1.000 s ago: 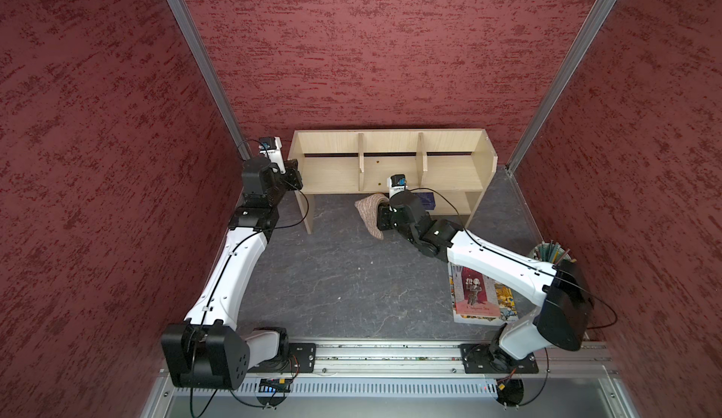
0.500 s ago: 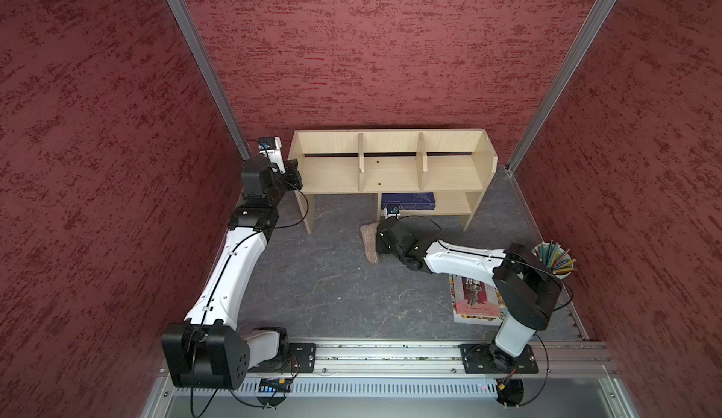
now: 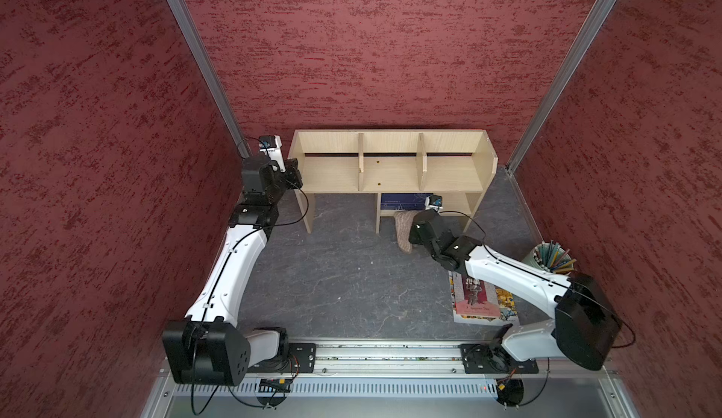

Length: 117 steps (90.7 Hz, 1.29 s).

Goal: Wipe the bookshelf clean with a cloth
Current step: Wipe the dust from the shelf.

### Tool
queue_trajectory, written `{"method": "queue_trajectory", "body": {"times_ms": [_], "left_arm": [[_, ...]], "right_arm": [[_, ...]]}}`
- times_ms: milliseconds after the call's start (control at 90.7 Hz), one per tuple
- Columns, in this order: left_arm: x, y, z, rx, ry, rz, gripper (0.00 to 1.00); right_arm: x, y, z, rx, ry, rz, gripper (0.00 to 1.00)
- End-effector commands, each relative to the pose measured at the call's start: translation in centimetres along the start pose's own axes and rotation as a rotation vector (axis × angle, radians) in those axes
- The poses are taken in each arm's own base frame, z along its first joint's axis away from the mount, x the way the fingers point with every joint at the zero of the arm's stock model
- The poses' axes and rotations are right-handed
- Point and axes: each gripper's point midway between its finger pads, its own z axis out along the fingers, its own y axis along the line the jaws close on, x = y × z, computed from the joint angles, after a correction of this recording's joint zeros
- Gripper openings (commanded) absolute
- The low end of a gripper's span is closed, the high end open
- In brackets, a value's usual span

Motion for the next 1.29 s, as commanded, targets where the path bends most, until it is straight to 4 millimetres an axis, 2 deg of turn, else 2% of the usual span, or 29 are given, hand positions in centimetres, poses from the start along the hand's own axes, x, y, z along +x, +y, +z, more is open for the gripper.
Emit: {"method": "queue_trajectory", "body": {"times_ms": [0, 88, 187, 264, 320, 408, 518, 948, 1003, 1080, 1179, 1223, 1234, 1278], "left_arm": [[0.6, -1.1, 0.2, 0.072, 0.037, -0.117, 0.0], [0.6, -1.2, 0.0, 0.075, 0.032, -0.119, 0.0], [0.7, -1.3, -0.2, 0.08, 0.026, -0.12, 0.0], [0.9, -1.5, -0.3, 0.087, 0.027, -0.122, 0.0], [1.0, -1.8, -0.3, 0.093, 0.027, -0.122, 0.0], [1.4, -2.0, -0.2, 0.094, 0.032, -0.12, 0.0], [1.7, -1.9, 0.0, 0.083, 0.039, -0.129, 0.0], [2.3, -1.5, 0.1, 0.07, 0.036, -0.13, 0.0], [2.4, -1.5, 0.3, 0.068, 0.037, -0.13, 0.0], [2.6, -1.5, 0.4, 0.069, 0.04, -0.132, 0.0], [2.8, -1.3, 0.4, 0.066, 0.039, -0.134, 0.0], [2.9, -1.3, 0.4, 0.065, 0.037, -0.134, 0.0], [2.9, -1.3, 0.4, 0.065, 0.039, -0.134, 0.0], [3.1, -1.3, 0.4, 0.064, 0.04, -0.135, 0.0]], "right_arm": [[-1.6, -7.1, -0.7, 0.184, -0.016, 0.068, 0.0], [-3.3, -11.1, -1.7, 0.269, -0.038, 0.103, 0.0], [-4.7, -14.4, -2.3, 0.329, -0.056, 0.142, 0.0], [-5.3, -15.7, -2.0, 0.331, -0.046, 0.164, 0.0], [-5.6, -15.3, -1.5, 0.308, -0.037, 0.143, 0.0], [-5.1, -12.9, 0.0, 0.184, 0.008, 0.125, 0.0], [-3.5, -8.2, 1.0, 0.022, 0.039, 0.085, 0.0], [-0.6, 9.7, 0.4, -0.328, 0.061, 0.009, 0.0], [-1.1, 11.4, -0.4, -0.351, 0.047, -0.002, 0.0], [-3.1, 13.0, -2.1, -0.394, 0.001, 0.004, 0.0], [-6.0, 14.0, -4.2, -0.43, -0.061, 0.024, 0.0], [-6.5, 14.1, -4.5, -0.432, -0.071, 0.027, 0.0], [-7.4, 14.1, -5.4, -0.445, -0.091, 0.038, 0.0], [-8.1, 14.1, -6.0, -0.453, -0.109, 0.048, 0.0]]}}
